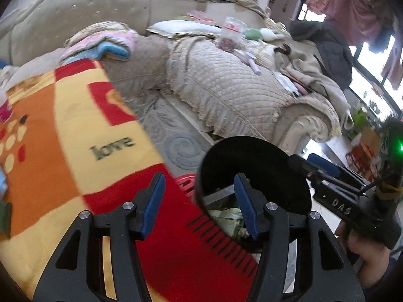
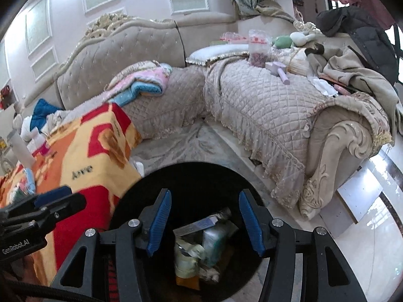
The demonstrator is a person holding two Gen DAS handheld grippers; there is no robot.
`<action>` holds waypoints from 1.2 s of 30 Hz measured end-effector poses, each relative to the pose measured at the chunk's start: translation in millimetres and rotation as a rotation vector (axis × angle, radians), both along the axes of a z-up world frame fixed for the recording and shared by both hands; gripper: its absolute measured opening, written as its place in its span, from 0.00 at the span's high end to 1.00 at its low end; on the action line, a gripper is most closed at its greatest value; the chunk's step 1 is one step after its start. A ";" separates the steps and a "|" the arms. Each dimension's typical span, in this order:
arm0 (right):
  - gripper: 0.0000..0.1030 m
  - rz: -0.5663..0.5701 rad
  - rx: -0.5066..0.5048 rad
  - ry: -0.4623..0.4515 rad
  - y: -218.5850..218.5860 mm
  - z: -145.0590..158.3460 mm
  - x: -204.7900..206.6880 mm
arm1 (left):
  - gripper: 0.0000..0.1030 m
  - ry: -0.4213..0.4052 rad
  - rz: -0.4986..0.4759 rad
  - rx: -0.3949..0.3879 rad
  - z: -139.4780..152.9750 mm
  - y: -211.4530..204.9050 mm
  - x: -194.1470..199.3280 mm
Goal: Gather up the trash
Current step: 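Move both open grippers back toward the red plastic bag on the blanket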
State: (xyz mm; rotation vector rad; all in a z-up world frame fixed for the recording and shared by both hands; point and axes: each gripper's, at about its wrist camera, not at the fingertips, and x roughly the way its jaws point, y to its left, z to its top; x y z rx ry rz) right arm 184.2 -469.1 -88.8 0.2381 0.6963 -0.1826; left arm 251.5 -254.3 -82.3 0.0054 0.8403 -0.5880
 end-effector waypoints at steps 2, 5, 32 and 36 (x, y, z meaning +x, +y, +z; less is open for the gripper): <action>0.48 0.008 0.012 -0.025 7.6 5.9 -0.7 | 0.46 -0.016 0.045 -0.002 4.6 17.1 -4.9; 0.47 0.050 0.022 -0.095 32.2 19.2 -4.0 | 0.46 -0.046 0.140 -0.009 13.6 50.4 -13.0; 0.45 0.511 -0.024 -0.069 217.9 5.7 31.7 | 0.29 0.016 0.906 0.165 -34.3 468.0 -4.5; 0.45 0.536 -0.018 -0.082 229.3 7.3 33.6 | 0.64 0.047 0.941 0.149 -51.6 474.2 -0.1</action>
